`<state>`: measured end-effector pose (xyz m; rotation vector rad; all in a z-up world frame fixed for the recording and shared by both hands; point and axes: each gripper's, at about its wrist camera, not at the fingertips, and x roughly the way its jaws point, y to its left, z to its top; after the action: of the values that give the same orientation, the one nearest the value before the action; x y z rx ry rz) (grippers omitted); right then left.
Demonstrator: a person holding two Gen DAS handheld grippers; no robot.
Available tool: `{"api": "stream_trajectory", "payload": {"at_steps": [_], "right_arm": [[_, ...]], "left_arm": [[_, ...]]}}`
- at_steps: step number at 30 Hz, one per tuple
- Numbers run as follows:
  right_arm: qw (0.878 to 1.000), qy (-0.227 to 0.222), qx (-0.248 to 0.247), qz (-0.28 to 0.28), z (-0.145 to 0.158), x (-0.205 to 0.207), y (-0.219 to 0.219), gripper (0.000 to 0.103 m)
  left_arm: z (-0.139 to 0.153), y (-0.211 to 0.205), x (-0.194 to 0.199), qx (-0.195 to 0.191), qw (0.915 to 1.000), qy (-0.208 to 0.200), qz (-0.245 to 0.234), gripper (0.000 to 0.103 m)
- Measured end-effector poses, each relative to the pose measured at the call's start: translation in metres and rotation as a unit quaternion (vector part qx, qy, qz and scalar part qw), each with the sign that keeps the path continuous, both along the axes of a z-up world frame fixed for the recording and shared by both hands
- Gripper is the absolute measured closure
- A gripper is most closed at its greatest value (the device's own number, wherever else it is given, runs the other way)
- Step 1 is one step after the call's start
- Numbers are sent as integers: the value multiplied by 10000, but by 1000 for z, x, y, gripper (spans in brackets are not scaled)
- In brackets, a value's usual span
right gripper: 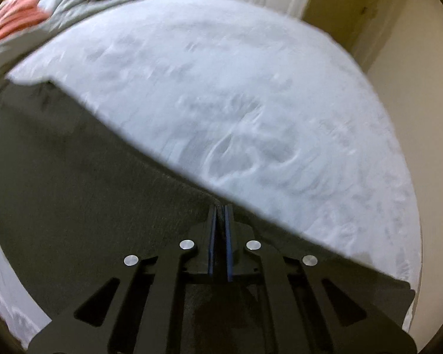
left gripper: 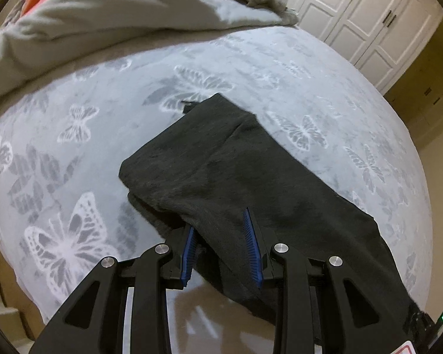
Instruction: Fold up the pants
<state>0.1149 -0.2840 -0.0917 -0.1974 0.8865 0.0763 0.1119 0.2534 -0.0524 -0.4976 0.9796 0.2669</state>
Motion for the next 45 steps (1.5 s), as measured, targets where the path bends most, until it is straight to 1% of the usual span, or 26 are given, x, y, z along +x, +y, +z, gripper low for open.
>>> {"api": "stream_trajectory", "payload": {"at_steps": [2,5,7,8,9,10,12,13,14,16,19,22,23,26,29,31,34,35,36,37,38,39,40,41,44,45], "right_arm": [[9998,-106,-12,-146,1,6,-3,99],[9993,54,-277,-243,-23,18,-1,95],[9988,21,-432,-235,-16,15,4,90],[9994,83,-271,-213,-4,11,2,88],[9998,15,-81,-187,6,5,-2,81],[9997,-145,58,-189,20,-7,-9,65],[9986,-356,-39,-381,33,-26,-20,44],[9978,-427,-38,-505,37,-35,-29,40],[9970,-382,79,-674,38,-45,-44,39],[9940,-210,212,-1056,34,-57,-73,39],[9831,-2,337,-1798,24,-74,-122,39],[9606,31,918,-2625,19,-95,-179,39],[9464,4,1250,-2978,18,-105,-202,39],[9116,-126,1820,-3684,13,-130,-247,39],[8974,-218,1857,-3996,6,-144,-272,39],[8969,-224,1790,-4037,0,-146,-281,39],[9069,-149,1493,-3936,-7,-137,-284,40],[9130,-77,1359,-3846,-12,-132,-284,40],[9172,21,1285,-3771,-18,-127,-286,52],[9215,142,1267,-3669,-25,-122,-284,81],[9279,295,1251,-3500,-30,-115,-282,89],[9326,274,1046,-3443,-27,-112,-280,96],[9367,181,936,-3369,-19,-111,-278,97],[9386,-219,903,-3322,4,-115,-277,97],[9278,-892,934,-3501,35,-125,-289,96],[9268,-834,893,-3552,29,-122,-294,95]], "left_arm": [[-2,0,0,82,10000,39,-26,75],[-8,-1,2,206,9995,192,-141,74],[-12,4,2,131,9995,252,-152,72],[-11,12,0,-46,9997,214,-99,72],[-10,19,-4,-244,9996,129,-44,71],[-8,31,-9,-564,9984,-12,35,70],[-10,52,-15,-1163,9930,-150,161,65],[-15,65,-19,-1504,9879,-192,327,66],[-17,73,-21,-1662,9846,-204,499,66],[-23,91,-27,-1805,9793,-194,897,65],[-27,96,-28,-2001,9743,-165,1019,65],[-26,80,-22,-2212,9723,-184,729,61],[-27,75,-20,-2218,9727,-161,664,60],[-30,59,-9,-1879,9794,32,733,60],[-29,47,-4,-1506,9843,159,904,60],[-27,41,-3,-1310,9863,193,984,60],[-26,28,-1,-959,9890,236,1104,56],[-26,28,1,-883,9895,256,1115,55],[-27,26,2,-795,9901,271,1124,53],[-27,25,2,-726,9905,286,1136,53],[-27,23,2,-669,9908,295,1141,52],[-28,24,4,-630,9910,303,1138,51],[-28,23,4,-587,9913,313,1138,51],[-28,23,4,-552,9915,316,1139,51],[-28,21,6,-472,9917,334,1153,51],[-29,21,7,-420,9920,347,1139,50]]}}
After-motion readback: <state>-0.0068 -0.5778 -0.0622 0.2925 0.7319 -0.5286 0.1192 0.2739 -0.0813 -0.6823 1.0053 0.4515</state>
